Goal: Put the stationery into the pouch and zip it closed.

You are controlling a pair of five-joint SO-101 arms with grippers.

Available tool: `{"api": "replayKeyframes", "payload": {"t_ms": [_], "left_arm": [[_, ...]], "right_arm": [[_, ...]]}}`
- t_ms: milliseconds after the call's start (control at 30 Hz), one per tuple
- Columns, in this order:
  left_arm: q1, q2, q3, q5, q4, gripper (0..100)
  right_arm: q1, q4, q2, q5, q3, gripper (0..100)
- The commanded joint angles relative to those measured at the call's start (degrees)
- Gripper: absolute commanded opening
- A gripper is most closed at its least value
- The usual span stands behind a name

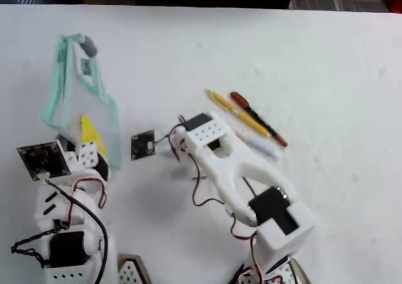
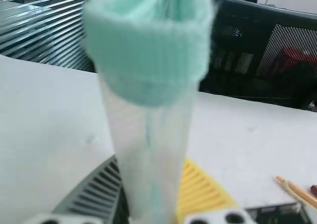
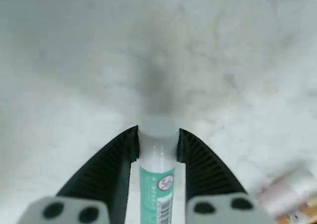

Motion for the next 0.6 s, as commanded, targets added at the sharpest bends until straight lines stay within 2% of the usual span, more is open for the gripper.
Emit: {"api": "replayKeyframes", "payload": {"t_ms": [0, 133, 333, 433, 567], "left_arm": [[1.9, -0.7, -1.5, -1.2, -0.2, 2], [5.0, -0.7, -2.6, 0.1, 0.0, 2], [18.2, -0.7, -3.4, -0.2, 3.7, 2], [23.6, -0.7, -6.6, -0.2, 8.0, 2], [29.7, -0.7, -6.9, -0.4, 10.0, 2]], "right_arm": [[0.6, 6.0, -10.3, -4.7, -5.9, 1.7], [0.5, 8.7, -21.9, -8.4, -6.3, 1.7], [0.6, 11.7, -38.4, -15.9, -6.3, 1.7], [0.8, 12.7, -45.7, -19.4, -6.3, 1.7], [6.0, 12.7, -54.5, -23.7, -6.7, 1.7]]}}
